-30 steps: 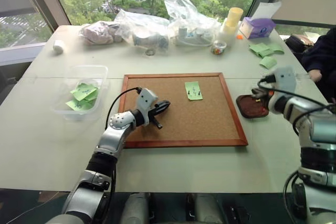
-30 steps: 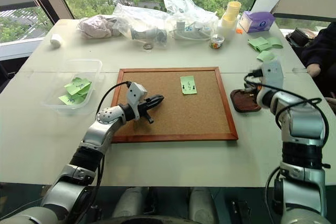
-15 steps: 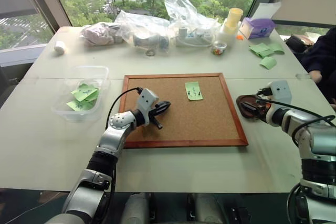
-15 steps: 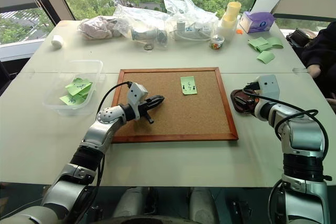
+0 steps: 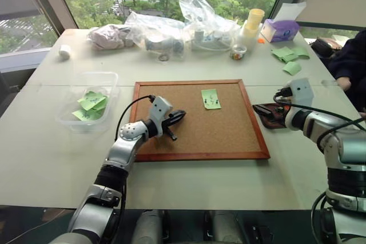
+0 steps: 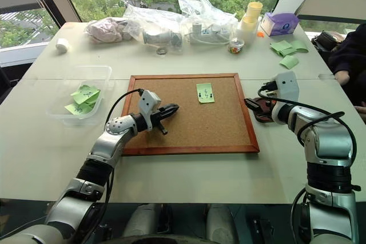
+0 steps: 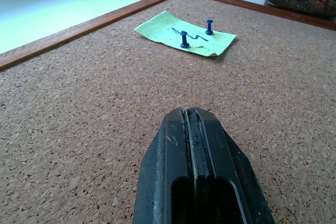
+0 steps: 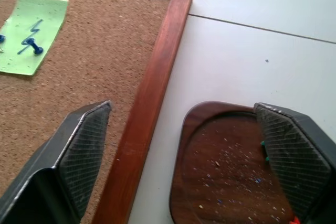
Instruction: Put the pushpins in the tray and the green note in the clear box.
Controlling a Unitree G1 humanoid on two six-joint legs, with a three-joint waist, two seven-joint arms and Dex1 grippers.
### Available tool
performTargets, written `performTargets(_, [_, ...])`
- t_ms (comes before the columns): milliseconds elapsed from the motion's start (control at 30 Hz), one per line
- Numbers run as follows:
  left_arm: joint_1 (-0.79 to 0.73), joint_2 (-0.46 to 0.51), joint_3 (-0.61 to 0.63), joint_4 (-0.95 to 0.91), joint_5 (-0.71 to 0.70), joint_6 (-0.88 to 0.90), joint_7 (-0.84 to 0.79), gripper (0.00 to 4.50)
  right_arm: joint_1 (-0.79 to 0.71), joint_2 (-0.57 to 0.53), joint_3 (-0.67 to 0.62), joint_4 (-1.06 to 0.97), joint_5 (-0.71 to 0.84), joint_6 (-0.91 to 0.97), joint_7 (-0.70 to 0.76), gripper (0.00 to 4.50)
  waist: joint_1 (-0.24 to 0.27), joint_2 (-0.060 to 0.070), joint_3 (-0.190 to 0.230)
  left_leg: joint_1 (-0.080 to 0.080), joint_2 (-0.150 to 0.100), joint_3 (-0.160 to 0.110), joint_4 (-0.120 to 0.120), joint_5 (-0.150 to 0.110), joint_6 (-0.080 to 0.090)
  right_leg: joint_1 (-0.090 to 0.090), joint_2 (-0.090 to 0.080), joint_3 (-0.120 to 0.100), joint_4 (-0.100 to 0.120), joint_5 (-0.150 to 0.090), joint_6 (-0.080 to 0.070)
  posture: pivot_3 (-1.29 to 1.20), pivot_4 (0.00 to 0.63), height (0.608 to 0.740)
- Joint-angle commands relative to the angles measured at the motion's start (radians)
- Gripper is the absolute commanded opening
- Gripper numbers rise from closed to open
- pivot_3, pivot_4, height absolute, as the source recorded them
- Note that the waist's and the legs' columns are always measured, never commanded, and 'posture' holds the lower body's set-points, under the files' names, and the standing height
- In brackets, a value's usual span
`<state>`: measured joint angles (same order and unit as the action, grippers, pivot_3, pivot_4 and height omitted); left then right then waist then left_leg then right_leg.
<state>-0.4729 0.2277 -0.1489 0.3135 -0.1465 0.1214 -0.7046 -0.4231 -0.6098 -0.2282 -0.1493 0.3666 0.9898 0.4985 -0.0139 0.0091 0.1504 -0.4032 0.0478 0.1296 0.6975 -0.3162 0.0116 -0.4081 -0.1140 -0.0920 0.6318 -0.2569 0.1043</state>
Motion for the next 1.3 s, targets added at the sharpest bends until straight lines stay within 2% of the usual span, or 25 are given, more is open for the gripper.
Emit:
performTargets(33, [0.020, 0.004, -0.005, 0.034, 0.018, 0.014, 0.008, 0.00, -0.062, 0.043, 0.057, -0.064, 0.028, -0.031, 0.009, 4.48, 0.000, 0.000, 0.000, 0.000, 0.000, 0.000, 0.000, 0.000, 0.000, 0.000, 0.000, 0.000, 0.000, 0.000, 0.000, 0.00, 0.150, 0.740])
performTargets(267, [0.019, 0.006, 0.001, 0.028, 0.021, 0.016, 0.010, 0.00, -0.176, 0.175, 0.214, 0.150, -0.069, -0.206, -0.014, 4.48, 0.000, 0.000, 0.000, 0.000, 0.000, 0.000, 0.000, 0.000, 0.000, 0.000, 0.000, 0.000, 0.000, 0.000, 0.000, 0.00, 0.150, 0.740])
performTargets(367, [0.027, 0.011, 0.006, 0.015, 0.019, 0.019, 0.016, 0.00, -0.193, 0.205, 0.254, 0.243, -0.105, -0.291, -0.002, 3.62, -0.001, 0.000, 0.000, -0.001, 0.000, 0.001, 0.000, 0.000, 0.000, 0.000, 0.000, 0.000, 0.000, 0.000, 0.000, 0.00, 0.150, 0.740])
performTargets(433, [0.029, 0.012, 0.008, 0.012, 0.020, 0.020, 0.019, 0.00, -0.204, 0.212, 0.270, 0.284, -0.126, -0.332, 0.001, 2.68, -0.001, 0.000, 0.000, -0.001, 0.000, 0.002, 0.000, 0.000, 0.000, 0.000, 0.000, 0.000, 0.000, 0.000, 0.000, 0.00, 0.150, 0.740])
performTargets(767, [0.042, 0.015, 0.011, -0.007, 0.019, 0.025, 0.031, 0.00, -0.238, 0.243, 0.287, 0.412, -0.180, -0.430, 0.020, 2.68, -0.005, 0.000, 0.000, -0.001, 0.000, 0.002, 0.000, 0.000, -0.001, -0.001, 0.000, 0.000, 0.000, 0.000, 0.000, 0.00, 0.150, 0.740])
performTargets(933, [0.042, 0.016, 0.011, -0.008, 0.019, 0.026, 0.034, 0.00, -0.236, 0.244, 0.290, 0.425, -0.190, -0.433, 0.030, 0.25, -0.006, 0.000, 0.000, -0.001, 0.000, 0.002, 0.000, 0.000, -0.001, -0.001, 0.000, 0.000, 0.000, 0.000, 0.000, 0.00, 0.150, 0.740])
performTargets(967, [0.041, 0.016, 0.012, -0.007, 0.018, 0.026, 0.035, 0.00, -0.233, 0.244, 0.292, 0.424, -0.191, -0.429, 0.033, 0.05, -0.006, 0.000, 0.000, -0.001, 0.000, 0.002, 0.000, 0.000, -0.001, -0.001, 0.000, 0.000, 0.000, 0.000, 0.000, 0.00, 0.150, 0.740])
performTargets(1100, [0.040, 0.016, 0.011, -0.005, 0.019, 0.029, 0.036, 0.00, -0.227, 0.240, 0.284, 0.402, -0.193, -0.427, 0.033, 0.05, -0.006, 0.000, 0.000, -0.001, 0.000, 0.002, 0.000, 0.000, -0.001, -0.001, 0.000, 0.000, 0.000, 0.000, 0.000, 0.00, 0.150, 0.740])
performTargets(1300, [0.042, 0.014, -0.004, 0.034, 0.039, 0.028, 0.042, 0.00, -0.238, 0.213, 0.177, 0.259, -0.128, -0.333, -0.003, 0.05, -0.004, 0.000, 0.000, -0.001, 0.000, 0.002, 0.000, 0.000, -0.001, -0.001, 0.000, 0.000, 0.000, 0.000, 0.000, 0.00, 0.150, 0.740])
